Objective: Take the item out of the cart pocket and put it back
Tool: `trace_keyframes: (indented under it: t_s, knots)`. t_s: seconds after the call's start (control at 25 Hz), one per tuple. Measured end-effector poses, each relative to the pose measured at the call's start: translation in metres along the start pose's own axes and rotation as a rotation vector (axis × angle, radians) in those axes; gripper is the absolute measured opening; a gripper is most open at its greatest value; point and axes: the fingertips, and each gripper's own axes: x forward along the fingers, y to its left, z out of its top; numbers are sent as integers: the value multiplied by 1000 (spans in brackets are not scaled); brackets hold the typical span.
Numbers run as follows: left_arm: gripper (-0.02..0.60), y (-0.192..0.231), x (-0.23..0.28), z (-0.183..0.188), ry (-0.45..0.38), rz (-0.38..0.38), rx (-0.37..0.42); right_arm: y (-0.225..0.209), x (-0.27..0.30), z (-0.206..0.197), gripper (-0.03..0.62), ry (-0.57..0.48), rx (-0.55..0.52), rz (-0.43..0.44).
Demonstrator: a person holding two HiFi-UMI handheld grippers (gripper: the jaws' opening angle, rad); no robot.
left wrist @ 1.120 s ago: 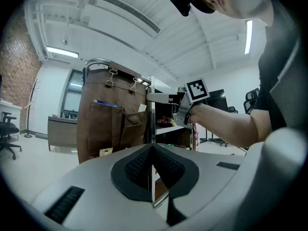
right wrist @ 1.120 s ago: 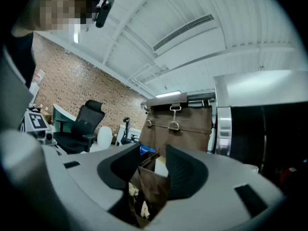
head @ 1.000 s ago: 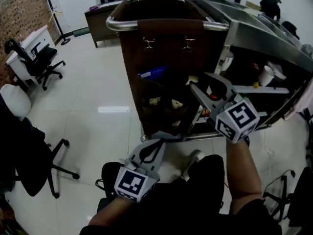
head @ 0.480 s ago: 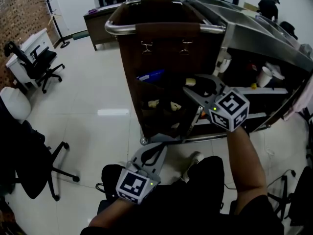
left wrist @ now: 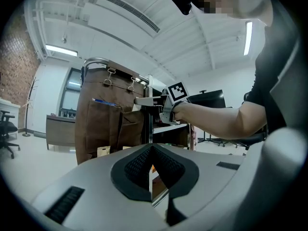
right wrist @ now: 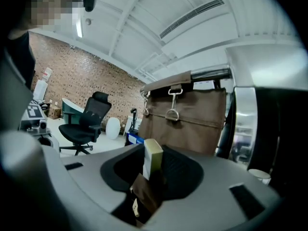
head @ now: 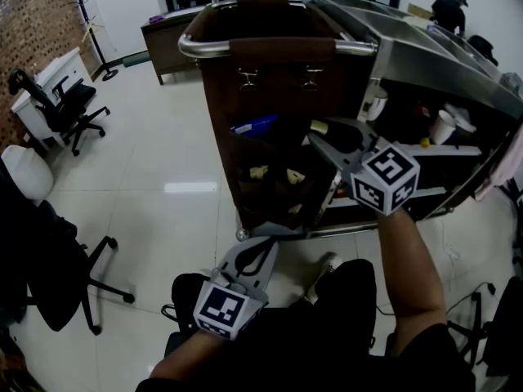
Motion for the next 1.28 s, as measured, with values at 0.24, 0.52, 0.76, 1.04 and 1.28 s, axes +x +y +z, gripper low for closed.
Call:
trace_keyframes:
  t_s: [0.24, 0.52, 0.76, 1.04, 1.28]
  knots:
    - [0, -3, -3, 3, -4, -3, -5, -12, -18, 43, 91, -112, 52, -68]
    - [0, -1, -7, 5, -16, 9, 2, -7, -49, 107, 89, -188, -8, -94]
    - [0, 4, -12, 9, -25, 24, 3, 13, -86, 150, 89, -233, -19, -86]
    - [0, 11, -16, 13, -41, 38, 3, 49, -132, 176, 89, -293, -7, -86]
    - [0, 12, -16, 18, -49, 41, 12, 85, -139, 120, 89, -249, 65, -39]
